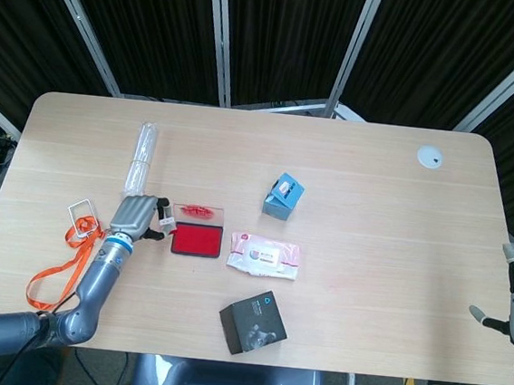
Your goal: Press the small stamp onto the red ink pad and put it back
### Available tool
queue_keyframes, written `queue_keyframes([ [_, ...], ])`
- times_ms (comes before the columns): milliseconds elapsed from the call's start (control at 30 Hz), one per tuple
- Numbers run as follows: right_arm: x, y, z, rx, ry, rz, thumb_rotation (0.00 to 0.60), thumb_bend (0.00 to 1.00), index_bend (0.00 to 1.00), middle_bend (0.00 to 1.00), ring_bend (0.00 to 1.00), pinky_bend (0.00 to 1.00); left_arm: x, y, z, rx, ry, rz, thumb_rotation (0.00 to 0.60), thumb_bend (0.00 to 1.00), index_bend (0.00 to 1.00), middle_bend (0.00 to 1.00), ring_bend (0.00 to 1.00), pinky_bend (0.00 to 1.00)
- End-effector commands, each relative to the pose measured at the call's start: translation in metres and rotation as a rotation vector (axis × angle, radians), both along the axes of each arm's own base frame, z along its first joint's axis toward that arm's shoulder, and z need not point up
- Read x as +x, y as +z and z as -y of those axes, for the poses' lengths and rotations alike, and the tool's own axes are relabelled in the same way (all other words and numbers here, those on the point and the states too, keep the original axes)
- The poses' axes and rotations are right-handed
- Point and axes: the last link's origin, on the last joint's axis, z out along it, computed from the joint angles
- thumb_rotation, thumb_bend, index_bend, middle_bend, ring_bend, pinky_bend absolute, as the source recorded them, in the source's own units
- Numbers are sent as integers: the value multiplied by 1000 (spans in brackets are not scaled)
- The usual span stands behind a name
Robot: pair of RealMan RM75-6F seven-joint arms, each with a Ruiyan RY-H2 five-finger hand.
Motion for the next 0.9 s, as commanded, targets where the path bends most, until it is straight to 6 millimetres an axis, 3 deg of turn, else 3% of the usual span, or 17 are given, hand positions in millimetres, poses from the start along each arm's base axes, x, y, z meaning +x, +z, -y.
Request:
queue_keyframes([
  [33,1,0,0,0,2,0,600,0,0,0,0,0,-17,1,2,-6,23,-24,600,372,556,534,801,886],
  [200,2,0,-1,-2,7,0,600,0,0,0,0,0,-30,-2,5,-11,35,-44,600,374,544,529,792,880],
  [700,2,3,-1,-7,8,3,600,0,0,0,0,0,-33,-16,9,-9,25,-90,600,373,495,488,775,867],
  [900,2,2,-2,-5,6,4,600,0,0,0,0,0,-35,-16,9,-7,22,-95,600,369,382,365,761,855],
])
